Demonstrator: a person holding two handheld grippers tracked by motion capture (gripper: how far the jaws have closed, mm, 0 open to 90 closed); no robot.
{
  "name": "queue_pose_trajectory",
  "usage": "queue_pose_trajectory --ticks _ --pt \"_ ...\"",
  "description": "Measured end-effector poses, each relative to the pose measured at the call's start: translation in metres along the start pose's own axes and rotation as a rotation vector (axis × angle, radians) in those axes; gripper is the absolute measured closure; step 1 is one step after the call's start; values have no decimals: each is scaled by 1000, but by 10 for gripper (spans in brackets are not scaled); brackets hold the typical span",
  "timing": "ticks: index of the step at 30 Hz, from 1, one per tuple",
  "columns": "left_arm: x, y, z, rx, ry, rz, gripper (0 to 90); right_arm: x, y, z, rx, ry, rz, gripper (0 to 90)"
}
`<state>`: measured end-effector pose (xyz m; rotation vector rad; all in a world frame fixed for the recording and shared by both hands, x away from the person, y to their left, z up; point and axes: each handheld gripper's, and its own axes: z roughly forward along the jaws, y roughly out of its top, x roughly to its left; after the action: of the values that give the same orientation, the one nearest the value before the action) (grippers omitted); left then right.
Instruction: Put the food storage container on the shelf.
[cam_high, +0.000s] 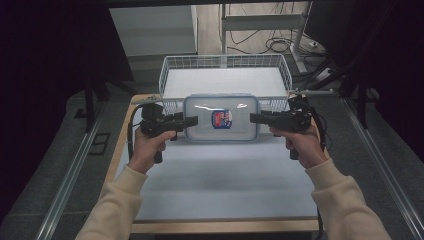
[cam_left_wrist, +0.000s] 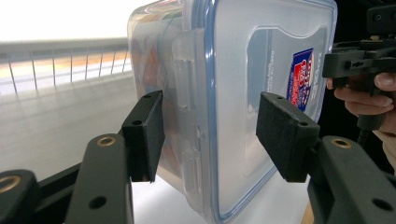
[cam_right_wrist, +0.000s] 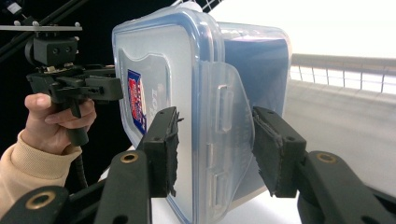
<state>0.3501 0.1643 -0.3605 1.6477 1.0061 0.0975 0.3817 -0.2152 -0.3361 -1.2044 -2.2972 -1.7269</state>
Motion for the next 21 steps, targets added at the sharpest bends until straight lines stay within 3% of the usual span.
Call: queue_pose_trajectory --ticks 13,21 --pt "-6 35 5 -6 10 32 433 -5 27 -9 -31 7 -8 530" --pt "-3 51 12 2 10 33 433 -13 44 -9 -32 10 -5 530"
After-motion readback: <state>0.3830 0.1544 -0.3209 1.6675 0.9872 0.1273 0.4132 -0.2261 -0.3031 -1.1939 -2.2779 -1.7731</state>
